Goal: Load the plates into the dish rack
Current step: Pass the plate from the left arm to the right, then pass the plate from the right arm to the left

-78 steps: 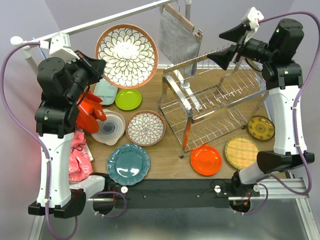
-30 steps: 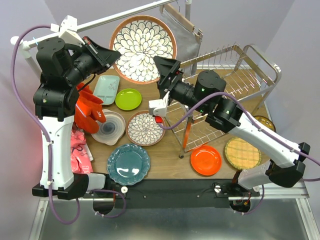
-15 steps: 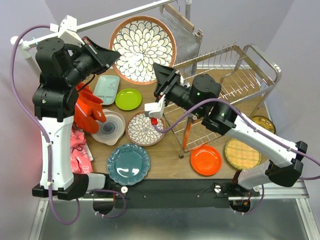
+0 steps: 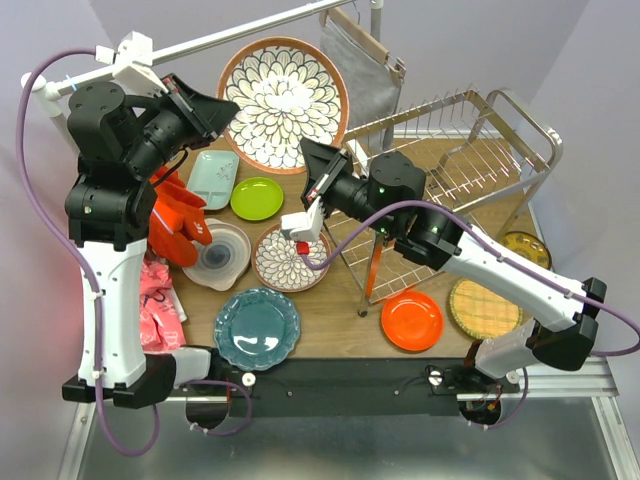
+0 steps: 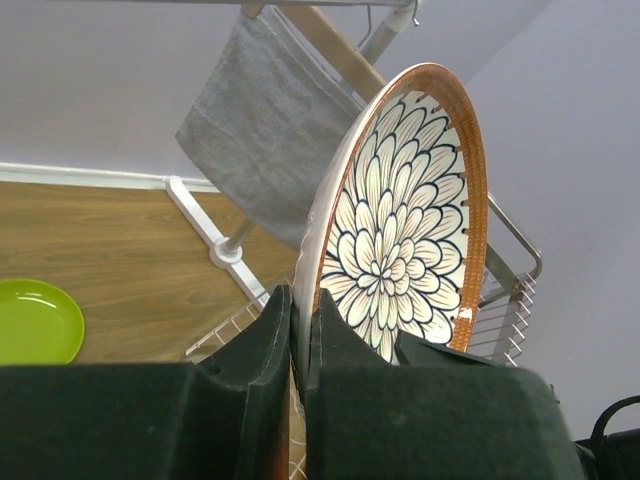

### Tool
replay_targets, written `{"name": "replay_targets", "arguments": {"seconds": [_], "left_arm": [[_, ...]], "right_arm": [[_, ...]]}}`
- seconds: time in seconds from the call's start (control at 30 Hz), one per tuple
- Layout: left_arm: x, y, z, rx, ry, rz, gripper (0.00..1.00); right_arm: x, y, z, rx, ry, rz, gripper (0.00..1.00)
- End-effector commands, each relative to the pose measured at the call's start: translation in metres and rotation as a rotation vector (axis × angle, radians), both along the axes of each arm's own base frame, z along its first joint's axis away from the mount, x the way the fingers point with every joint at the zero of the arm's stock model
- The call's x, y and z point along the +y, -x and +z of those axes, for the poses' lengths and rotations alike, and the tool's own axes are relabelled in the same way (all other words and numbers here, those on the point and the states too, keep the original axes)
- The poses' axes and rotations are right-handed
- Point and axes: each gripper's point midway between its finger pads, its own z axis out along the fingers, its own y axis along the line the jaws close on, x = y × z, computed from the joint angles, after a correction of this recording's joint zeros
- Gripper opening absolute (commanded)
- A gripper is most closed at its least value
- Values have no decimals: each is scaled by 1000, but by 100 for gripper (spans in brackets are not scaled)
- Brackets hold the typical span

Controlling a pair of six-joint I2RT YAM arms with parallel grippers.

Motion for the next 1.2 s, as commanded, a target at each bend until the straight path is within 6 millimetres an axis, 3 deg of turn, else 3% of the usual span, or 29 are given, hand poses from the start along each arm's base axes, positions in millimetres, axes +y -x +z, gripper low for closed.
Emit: {"name": "replay_targets", "arguments": {"seconds": [0.0, 0.23, 0.4, 0.5, 0.83, 0.93, 1.17], "left_arm": [[-10, 29, 50, -129, 142, -75, 27], [-11, 32, 59, -160, 141, -83, 55], [-5, 47, 87, -281, 119, -63, 72], [2, 58, 106, -357, 115, -31, 73], [32, 87, 140, -524, 92, 134, 73], [39, 89, 139, -538, 83, 171, 73], [38, 73, 111, -490, 57, 179, 73]], "right_arm": [[-20, 21, 88, -107, -293, 48, 0], [-25, 27, 104, -128, -339, 63, 1], [-29, 28, 114, -128, -369, 62, 1], [-36, 30, 123, -122, -402, 58, 1], [-72, 37, 159, -63, -567, 29, 1], [-86, 39, 173, -30, -645, 22, 1], [-114, 43, 196, 122, -821, 24, 1]]}}
